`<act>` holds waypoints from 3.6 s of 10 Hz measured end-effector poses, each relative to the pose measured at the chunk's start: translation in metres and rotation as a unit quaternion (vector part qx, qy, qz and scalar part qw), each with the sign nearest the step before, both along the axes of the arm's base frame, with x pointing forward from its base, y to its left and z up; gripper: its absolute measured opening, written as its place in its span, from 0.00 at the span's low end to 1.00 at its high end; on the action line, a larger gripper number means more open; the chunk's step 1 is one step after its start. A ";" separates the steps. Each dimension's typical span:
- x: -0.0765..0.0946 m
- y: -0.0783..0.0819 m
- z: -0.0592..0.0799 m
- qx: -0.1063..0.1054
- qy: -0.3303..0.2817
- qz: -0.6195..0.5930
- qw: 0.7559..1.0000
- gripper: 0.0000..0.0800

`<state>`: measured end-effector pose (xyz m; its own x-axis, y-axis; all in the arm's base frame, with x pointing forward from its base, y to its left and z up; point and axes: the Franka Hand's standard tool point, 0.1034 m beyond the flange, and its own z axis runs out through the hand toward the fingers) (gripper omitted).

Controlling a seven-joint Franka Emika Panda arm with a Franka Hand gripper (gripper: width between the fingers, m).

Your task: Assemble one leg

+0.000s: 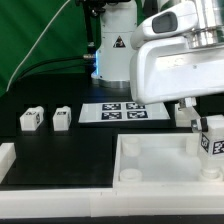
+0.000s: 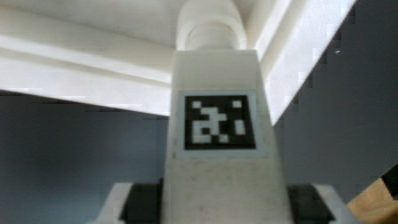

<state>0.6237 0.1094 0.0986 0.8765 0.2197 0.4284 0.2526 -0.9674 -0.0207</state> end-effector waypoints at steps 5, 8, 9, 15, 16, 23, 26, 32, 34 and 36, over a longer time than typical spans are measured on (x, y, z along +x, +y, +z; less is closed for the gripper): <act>-0.002 0.003 -0.008 0.001 -0.018 0.000 1.000 0.37; -0.002 0.004 -0.012 0.001 -0.022 -0.001 1.000 0.37; -0.002 0.005 -0.012 0.001 -0.021 -0.001 1.000 0.37; 0.002 0.004 -0.004 0.001 -0.021 0.000 1.000 0.81; 0.002 0.003 -0.004 0.001 -0.022 0.000 1.000 0.81; 0.003 0.001 0.004 0.000 -0.005 0.002 1.000 0.81; -0.001 0.011 0.005 0.000 0.111 0.008 0.994 0.81; 0.012 -0.009 0.008 -0.021 0.230 0.018 0.973 0.81; 0.011 -0.008 0.007 -0.021 0.231 0.018 0.973 0.81; 0.007 -0.005 -0.002 -0.022 0.231 0.018 0.973 0.81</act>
Offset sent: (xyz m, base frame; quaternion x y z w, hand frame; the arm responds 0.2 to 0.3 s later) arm -0.0064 0.0033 -0.0107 -0.0026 0.0125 0.0083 0.9999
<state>0.6312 0.1043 0.0965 0.9645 0.2634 -0.0195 0.2603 -0.9604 -0.0996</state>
